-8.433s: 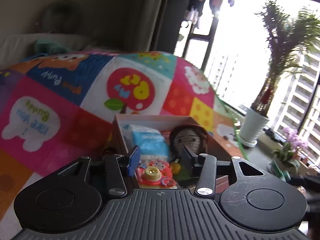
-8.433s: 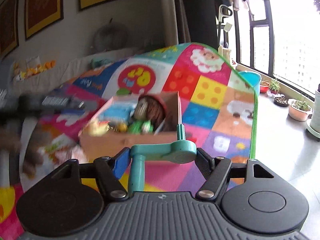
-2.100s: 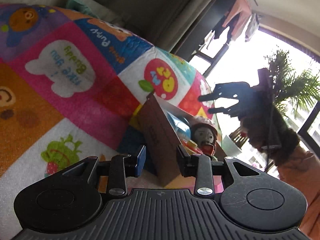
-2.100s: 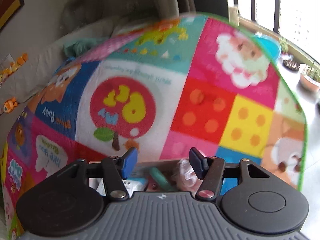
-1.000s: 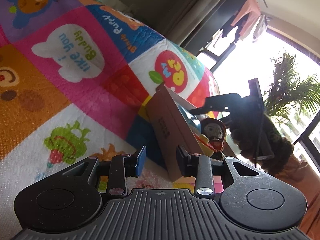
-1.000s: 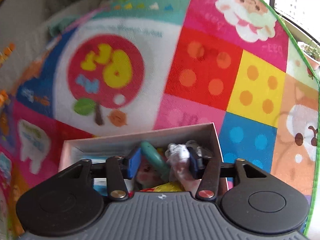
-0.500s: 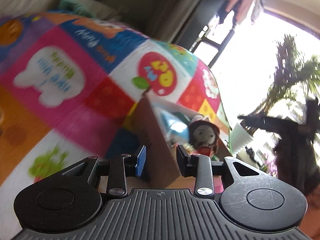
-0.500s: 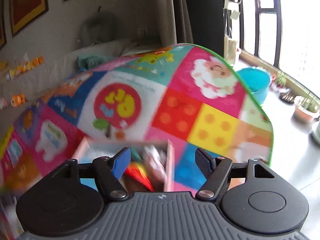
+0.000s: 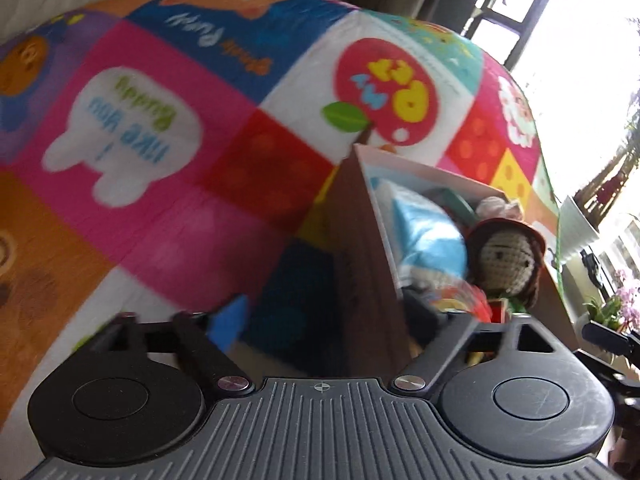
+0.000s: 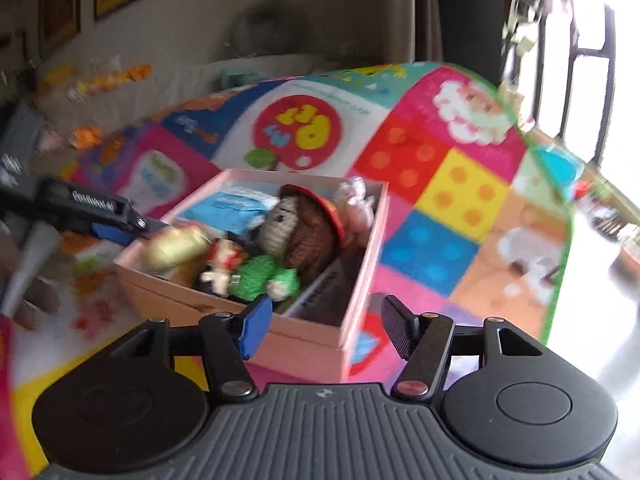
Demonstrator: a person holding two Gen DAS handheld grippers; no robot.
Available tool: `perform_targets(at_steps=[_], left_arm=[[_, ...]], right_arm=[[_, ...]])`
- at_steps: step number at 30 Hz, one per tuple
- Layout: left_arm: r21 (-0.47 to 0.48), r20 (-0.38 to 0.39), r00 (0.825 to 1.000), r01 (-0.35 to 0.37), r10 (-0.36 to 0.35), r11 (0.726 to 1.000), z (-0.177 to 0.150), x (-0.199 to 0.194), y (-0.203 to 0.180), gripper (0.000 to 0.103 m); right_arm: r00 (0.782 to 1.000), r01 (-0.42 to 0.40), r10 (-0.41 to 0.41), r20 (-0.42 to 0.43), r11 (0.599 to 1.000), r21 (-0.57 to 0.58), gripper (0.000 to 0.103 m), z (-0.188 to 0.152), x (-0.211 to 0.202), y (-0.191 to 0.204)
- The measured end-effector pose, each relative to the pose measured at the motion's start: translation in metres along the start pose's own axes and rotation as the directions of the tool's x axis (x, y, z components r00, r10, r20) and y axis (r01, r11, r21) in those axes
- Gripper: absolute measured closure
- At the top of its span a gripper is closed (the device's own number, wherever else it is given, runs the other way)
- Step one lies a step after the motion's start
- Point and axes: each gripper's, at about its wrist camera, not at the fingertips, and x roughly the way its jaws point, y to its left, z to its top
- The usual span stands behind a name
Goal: Organize objects
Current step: 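Open both grippers inside the pink box and withdraw them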
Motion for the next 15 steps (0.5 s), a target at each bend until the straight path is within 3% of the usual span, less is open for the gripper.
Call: perform_targets(at_steps=[3,7,8,9,10,15], left_arm=[[-0.027,0.024,1.0,-0.005,0.006,1.0,-0.008,-0.01,0.016,0.008],[-0.025,0.068,0.998,-0.012,0.014,1.0,-0.014,-0.019,0.03,0.007],[-0.02,0.076,0.997,-0.014,0.015,1.0,-0.014,-0.02,0.035,0.006],[-0.015,0.083,0.996,-0.013,0.014,1.0,-0.014,-0.021,0.038,0.005],[-0.013,0.088,0.996,-0.009,0.01,1.0,-0.014,-0.022,0.043,0.005],[-0.062,0.135,0.991,-0.02,0.028,0.998,-0.006,-0.019,0.068,0.001]], right_arm=[[0.993,-0.117,0.118,-0.027,0.992,0.039,0.033,-0.012,-0.004,-0.003],[0.991,-0.095,0.087,-0.1,0.993,-0.071,0.035,-0.03,0.009,0.031],[0.99,-0.082,0.072,-0.117,0.994,-0.079,0.039,-0.03,0.017,0.037],[0.989,-0.067,0.056,-0.136,0.994,-0.082,0.049,-0.028,0.026,0.044],[0.988,-0.057,0.044,-0.146,0.995,-0.082,0.051,-0.025,0.035,0.048],[0.99,-0.031,0.02,-0.141,0.997,-0.073,0.049,-0.007,0.065,0.069]])
